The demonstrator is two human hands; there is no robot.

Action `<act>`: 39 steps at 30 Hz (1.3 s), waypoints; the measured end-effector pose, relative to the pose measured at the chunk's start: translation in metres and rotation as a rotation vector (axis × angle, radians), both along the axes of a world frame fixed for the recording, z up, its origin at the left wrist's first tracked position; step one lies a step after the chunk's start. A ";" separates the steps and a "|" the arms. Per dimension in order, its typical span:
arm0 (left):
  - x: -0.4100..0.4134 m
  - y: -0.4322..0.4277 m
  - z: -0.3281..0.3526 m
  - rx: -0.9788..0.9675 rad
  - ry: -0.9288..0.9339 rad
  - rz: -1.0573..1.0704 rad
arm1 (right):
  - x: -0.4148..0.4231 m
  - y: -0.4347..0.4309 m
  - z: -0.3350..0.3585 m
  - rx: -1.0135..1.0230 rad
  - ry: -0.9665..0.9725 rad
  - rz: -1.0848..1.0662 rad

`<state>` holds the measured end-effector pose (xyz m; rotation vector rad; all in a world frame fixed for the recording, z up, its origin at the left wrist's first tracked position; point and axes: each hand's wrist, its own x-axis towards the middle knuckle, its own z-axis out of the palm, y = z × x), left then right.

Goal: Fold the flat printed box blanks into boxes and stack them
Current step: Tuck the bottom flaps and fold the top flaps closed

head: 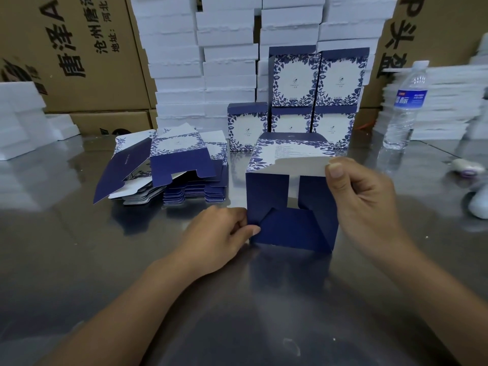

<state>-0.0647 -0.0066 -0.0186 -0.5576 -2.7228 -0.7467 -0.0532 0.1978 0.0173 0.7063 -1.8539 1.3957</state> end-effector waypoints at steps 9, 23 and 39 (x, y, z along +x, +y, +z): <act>-0.004 -0.005 -0.003 -0.053 -0.072 -0.026 | 0.002 0.000 0.002 -0.009 -0.008 0.029; 0.006 -0.002 0.013 0.234 0.317 0.115 | 0.016 -0.009 0.006 0.034 0.010 0.079; 0.004 0.003 0.008 0.453 0.269 -0.074 | 0.016 -0.012 0.001 0.092 0.026 0.092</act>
